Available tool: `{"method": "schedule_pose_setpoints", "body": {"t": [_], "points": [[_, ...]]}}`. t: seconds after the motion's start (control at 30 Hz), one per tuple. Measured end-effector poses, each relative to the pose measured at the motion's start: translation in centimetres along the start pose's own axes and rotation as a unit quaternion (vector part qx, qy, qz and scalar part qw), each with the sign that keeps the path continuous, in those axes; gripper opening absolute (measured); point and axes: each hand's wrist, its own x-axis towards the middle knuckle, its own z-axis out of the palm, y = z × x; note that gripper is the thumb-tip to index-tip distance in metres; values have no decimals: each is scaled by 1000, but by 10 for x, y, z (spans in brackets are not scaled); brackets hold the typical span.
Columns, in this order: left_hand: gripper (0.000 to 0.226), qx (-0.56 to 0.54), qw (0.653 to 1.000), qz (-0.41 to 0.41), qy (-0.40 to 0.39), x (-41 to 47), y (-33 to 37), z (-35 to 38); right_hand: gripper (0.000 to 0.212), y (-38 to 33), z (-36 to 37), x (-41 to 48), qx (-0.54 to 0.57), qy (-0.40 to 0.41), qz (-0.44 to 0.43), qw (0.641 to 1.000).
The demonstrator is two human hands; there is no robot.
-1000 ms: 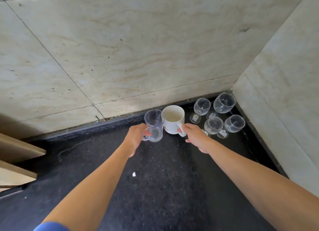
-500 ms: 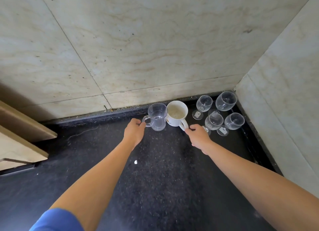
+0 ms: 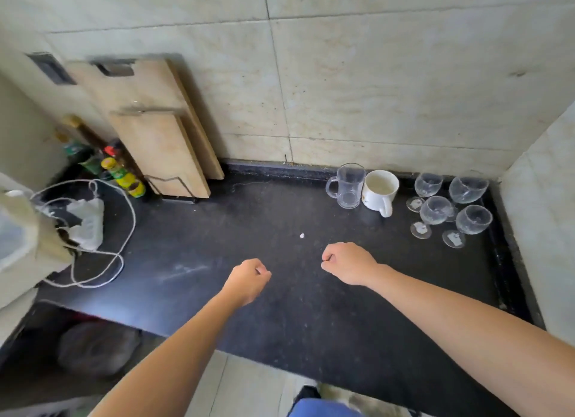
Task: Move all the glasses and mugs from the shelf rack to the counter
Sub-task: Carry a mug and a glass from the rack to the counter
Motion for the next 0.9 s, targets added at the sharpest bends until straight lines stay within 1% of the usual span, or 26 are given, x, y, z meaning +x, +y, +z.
{"method": "schedule_pose_setpoints", "body": {"t": [0.13, 0.23, 0.4, 0.57, 0.73, 0.8, 0.9], "points": [[18, 13, 998, -46, 47, -71, -68, -14, 28, -64, 38, -24, -74, -51, -105, 990], [22, 3, 990, -89, 106, -130, -122, -24, 28, -120, 69, -43, -133, -89, -191, 968], [22, -34, 966, -174, 186, -245, -221, -32, 28, -222, 138, -93, -212, -140, -318, 914], [23, -63, 936, -259, 231, -373, -321, -28, 30, -317, 231, -173, -254, -180, -419, 853], [20, -93, 904, -327, 259, -502, -417, -19, 30, -398, 337, -263, -271, -199, -488, 805], [20, -99, 892, -345, 276, -551, -452, -19, 30, -428, 378, -298, -286, -209, -515, 781], [20, -120, 865, -382, 303, -616, -498, -17, 32, -470, 433, -349, -289, -218, -553, 750]]}}
